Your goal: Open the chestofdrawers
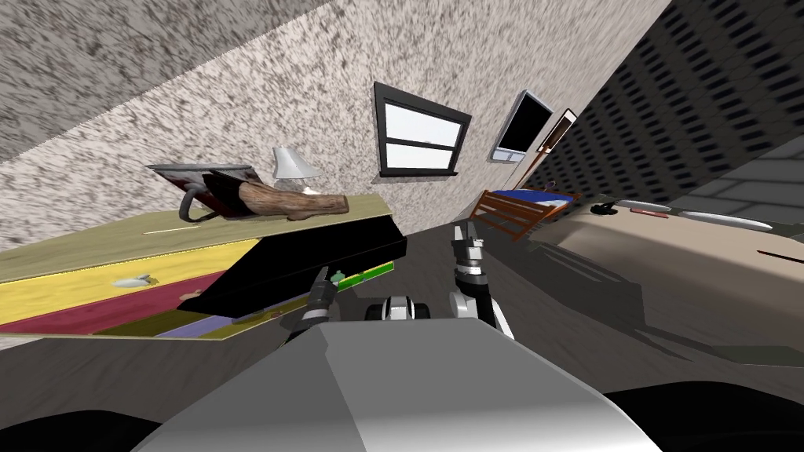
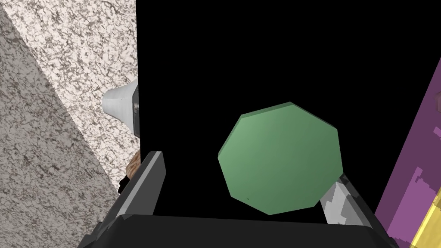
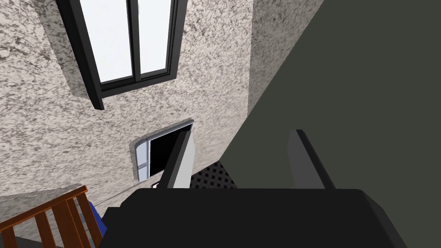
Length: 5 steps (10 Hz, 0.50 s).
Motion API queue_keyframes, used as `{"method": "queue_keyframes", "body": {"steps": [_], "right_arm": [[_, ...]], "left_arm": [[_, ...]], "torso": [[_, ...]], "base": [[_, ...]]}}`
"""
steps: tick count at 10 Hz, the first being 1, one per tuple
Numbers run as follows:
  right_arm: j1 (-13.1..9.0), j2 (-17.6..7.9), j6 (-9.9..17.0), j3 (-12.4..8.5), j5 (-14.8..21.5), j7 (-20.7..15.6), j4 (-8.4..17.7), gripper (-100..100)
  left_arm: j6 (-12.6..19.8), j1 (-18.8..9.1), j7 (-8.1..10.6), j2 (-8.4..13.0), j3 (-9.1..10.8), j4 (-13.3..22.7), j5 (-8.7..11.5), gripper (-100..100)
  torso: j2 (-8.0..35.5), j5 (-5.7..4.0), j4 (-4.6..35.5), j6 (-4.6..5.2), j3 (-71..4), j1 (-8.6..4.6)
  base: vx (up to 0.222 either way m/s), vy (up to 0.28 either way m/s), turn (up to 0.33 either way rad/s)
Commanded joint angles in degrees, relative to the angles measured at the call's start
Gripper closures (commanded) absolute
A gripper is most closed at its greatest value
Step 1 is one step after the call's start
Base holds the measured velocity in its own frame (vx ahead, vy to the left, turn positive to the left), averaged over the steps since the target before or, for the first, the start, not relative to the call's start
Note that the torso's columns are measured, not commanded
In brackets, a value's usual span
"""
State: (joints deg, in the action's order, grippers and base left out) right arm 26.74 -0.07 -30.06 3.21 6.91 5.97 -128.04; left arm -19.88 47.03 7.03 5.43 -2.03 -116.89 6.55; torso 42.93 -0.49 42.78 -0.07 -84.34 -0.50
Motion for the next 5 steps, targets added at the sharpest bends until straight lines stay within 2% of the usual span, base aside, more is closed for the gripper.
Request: {"method": "queue_keyframes", "body": {"steps": [1,5], "right_arm": [[0.0,0.0,0.0,0.0,0.0,0.0,0.0,0],[0.0,0.0,0.0,0.0,0.0,0.0,0.0,0]], "left_arm": [[0.2,0.1,-0.01,0.0,-0.05,0.3,0.0,0],[0.7,0.4,-0.04,0.0,-0.14,0.8,0.0,0]], "torso": [[-0.2,0.16,-0.2,0.02,-0.1,0.16],[-0.6,0.43,-0.4,0.06,-0.2,0.45]], "base": [[0.0,0.0,0.0],[0.0,0.0,0.0]]}}
